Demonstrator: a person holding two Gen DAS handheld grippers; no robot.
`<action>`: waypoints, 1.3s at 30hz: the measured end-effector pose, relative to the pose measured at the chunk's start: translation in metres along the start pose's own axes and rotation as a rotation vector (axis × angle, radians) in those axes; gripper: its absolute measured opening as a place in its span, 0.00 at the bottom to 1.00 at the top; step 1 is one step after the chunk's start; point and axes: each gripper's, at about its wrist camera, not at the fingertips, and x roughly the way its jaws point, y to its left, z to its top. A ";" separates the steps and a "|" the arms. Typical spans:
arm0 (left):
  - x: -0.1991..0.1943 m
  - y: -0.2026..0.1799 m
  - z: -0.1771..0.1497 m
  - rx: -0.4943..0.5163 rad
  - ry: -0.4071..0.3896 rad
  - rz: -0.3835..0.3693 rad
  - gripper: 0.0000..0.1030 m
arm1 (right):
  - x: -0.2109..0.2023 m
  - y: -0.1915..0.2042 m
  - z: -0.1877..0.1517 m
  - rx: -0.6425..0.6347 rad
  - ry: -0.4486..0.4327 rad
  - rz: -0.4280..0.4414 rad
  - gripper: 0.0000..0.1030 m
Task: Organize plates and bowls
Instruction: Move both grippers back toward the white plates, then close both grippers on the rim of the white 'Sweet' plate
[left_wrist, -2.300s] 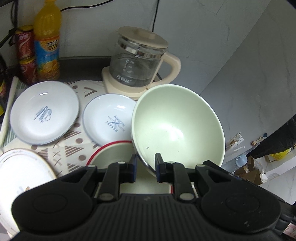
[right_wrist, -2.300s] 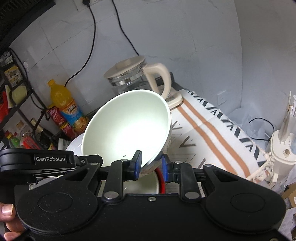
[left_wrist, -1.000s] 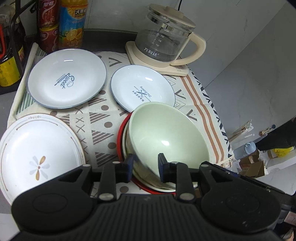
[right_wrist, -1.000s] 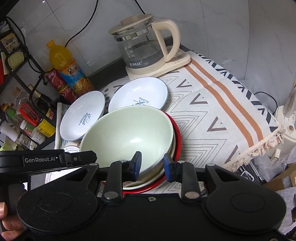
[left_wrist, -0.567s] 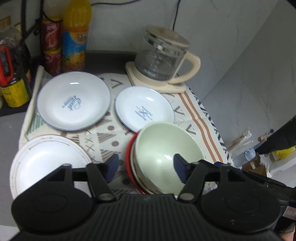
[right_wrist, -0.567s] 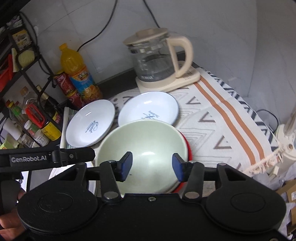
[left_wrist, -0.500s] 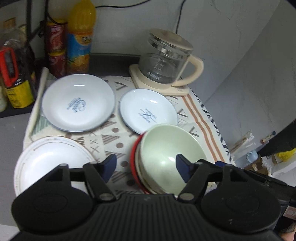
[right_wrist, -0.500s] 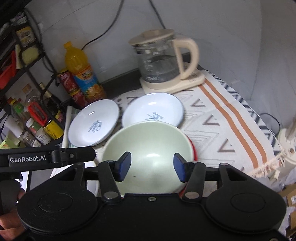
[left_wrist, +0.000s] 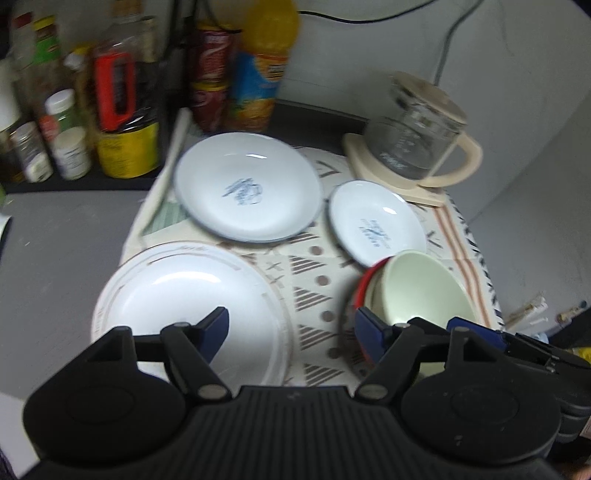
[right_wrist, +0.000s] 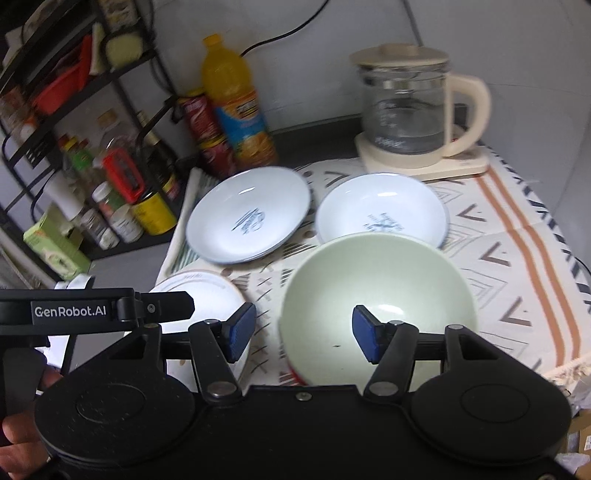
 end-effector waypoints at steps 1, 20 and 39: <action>-0.001 0.004 -0.002 -0.010 0.001 0.010 0.71 | 0.002 0.004 -0.001 -0.010 0.007 0.008 0.58; -0.019 0.066 -0.029 -0.191 0.011 0.206 0.74 | 0.031 0.057 -0.002 -0.183 0.103 0.125 0.68; 0.001 0.077 0.007 -0.374 -0.042 0.287 0.74 | 0.076 0.043 0.059 -0.268 0.155 0.164 0.83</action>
